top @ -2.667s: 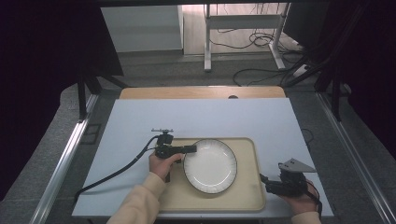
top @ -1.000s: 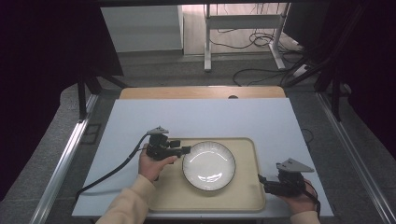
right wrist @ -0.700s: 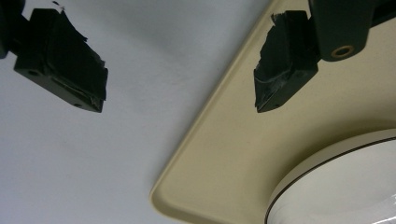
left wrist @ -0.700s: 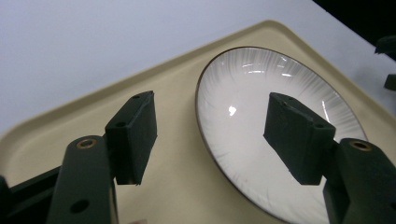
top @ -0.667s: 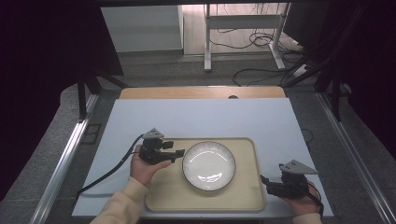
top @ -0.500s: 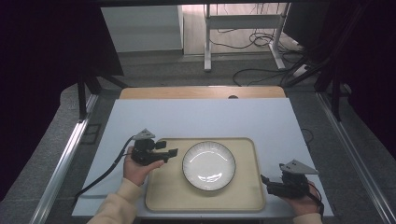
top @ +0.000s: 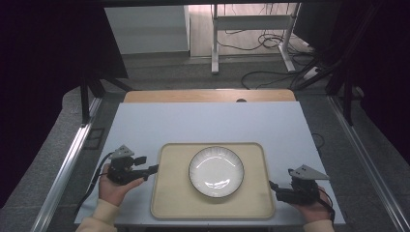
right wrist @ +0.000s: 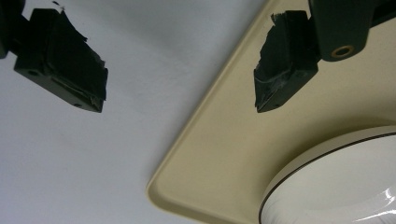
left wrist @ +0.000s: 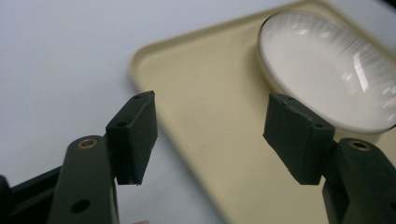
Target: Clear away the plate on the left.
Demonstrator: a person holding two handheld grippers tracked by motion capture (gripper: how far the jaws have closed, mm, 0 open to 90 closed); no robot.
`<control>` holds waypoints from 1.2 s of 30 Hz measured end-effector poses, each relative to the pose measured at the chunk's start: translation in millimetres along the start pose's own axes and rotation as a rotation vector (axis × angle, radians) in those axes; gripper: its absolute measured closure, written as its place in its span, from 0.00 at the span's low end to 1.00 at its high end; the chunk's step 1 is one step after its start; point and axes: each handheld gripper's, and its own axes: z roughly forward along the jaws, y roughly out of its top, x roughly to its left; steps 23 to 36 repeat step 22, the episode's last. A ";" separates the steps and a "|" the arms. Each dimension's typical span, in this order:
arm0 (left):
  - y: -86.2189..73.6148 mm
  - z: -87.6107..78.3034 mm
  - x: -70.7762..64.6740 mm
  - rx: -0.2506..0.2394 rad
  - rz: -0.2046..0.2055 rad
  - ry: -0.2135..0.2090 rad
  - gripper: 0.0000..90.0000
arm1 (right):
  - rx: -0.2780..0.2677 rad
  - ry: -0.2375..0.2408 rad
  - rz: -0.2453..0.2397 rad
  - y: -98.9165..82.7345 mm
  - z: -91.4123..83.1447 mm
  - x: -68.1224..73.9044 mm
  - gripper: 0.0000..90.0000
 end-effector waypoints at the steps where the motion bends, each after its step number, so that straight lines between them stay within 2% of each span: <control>1: -4.9 -4.9 3.0 -0.009 -0.027 -0.006 0.39 | 0.000 -0.001 -0.001 0.0 0.1 0.0 0.20; 2: -7.8 -8.5 4.9 -0.006 -0.040 0.006 0.39 | 0.002 -0.001 -0.001 0.0 0.4 0.2 0.20; 3: -9.5 -11.9 5.1 0.002 -0.029 0.035 0.39 | 0.002 -0.002 -0.002 0.1 0.6 0.5 0.20; 6: -17.0 -19.4 11.6 -0.017 -0.073 0.019 0.39 | 0.005 -0.003 -0.003 0.1 1.1 1.0 0.20; 7: -18.6 -20.4 13.2 -0.010 -0.073 0.031 0.39 | 0.006 -0.003 -0.002 0.0 1.1 1.0 0.20; 8: -20.4 -22.0 14.2 -0.001 -0.058 0.063 0.39 | 0.007 -0.004 -0.001 -0.1 1.2 0.9 0.20; 12: -21.0 -24.4 15.0 -0.011 -0.054 0.063 0.39 | 0.009 -0.006 0.002 -0.7 1.1 0.7 0.20; 18: -20.5 -18.1 13.1 0.003 -0.036 0.078 0.37 | 0.008 -0.008 0.004 -1.7 0.0 0.1 0.20; 36: -19.5 -15.8 12.8 0.000 -0.037 0.073 0.36 | 0.007 -0.011 0.006 -2.8 -1.2 -0.5 0.20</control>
